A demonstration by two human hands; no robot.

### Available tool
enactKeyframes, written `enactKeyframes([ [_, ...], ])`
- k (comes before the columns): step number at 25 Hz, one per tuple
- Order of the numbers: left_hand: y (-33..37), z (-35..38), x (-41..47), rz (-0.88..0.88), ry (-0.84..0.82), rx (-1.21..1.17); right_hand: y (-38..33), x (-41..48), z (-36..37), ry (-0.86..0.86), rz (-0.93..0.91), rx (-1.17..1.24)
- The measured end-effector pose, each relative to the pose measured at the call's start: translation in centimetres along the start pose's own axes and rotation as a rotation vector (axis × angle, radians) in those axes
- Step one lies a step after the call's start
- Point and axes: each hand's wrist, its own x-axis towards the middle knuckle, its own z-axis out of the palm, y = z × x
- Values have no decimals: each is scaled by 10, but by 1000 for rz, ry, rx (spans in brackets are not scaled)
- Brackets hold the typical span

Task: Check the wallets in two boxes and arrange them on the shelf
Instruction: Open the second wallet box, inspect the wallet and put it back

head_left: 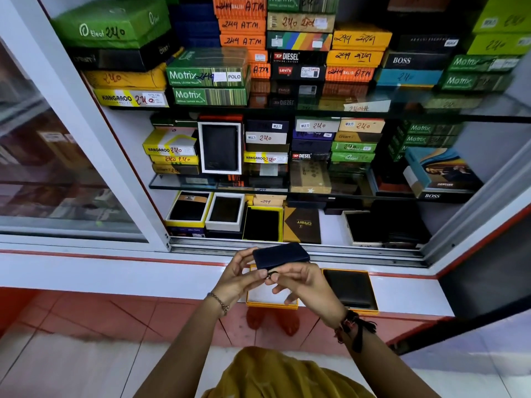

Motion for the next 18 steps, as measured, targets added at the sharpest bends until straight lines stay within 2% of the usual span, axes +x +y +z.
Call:
enactKeyframes([
  [5, -19, -7, -5, -45, 50, -99, 17, 5, 9, -44, 48, 14],
  [7, -23, -11, -6, -47, 97, -69, 28, 7, 8, 54, 2, -69],
  [10, -21, -21, -2, -93, 122, 97, 52, 13, -5, 355, -91, -343],
  [11, -20, -24, 0, -127, 94, 184, 60, 15, -10, 383, -85, -384],
  [14, -18, -25, 3, -215, 4, 440, 82, 16, -15, 316, 0, -414],
  [18, -20, -27, 11, -219, -69, 672, 97, 19, -14, 304, 43, -546],
])
